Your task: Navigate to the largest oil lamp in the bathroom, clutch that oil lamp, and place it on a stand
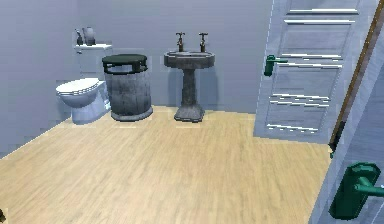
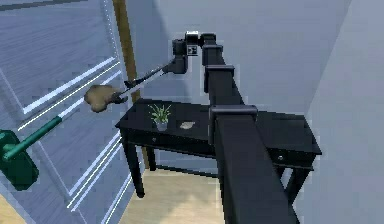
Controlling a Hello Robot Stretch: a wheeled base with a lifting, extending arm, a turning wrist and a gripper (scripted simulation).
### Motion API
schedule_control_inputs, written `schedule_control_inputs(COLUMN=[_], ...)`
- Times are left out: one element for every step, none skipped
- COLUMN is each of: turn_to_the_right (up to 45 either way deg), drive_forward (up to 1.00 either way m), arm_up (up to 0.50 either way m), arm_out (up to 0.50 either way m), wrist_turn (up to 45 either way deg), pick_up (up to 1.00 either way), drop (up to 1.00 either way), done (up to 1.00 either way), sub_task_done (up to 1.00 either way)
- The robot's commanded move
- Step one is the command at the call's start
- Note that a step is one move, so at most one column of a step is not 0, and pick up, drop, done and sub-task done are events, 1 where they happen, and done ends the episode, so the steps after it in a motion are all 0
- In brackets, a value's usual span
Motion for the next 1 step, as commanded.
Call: schedule_control_inputs(turn_to_the_right=[0.0], drive_forward=[0.00], arm_up=[0.00], arm_out=[0.00], wrist_turn=[45.0], pick_up=[0.00], drop=[0.00], done=[0.00], sub_task_done=[0.00])
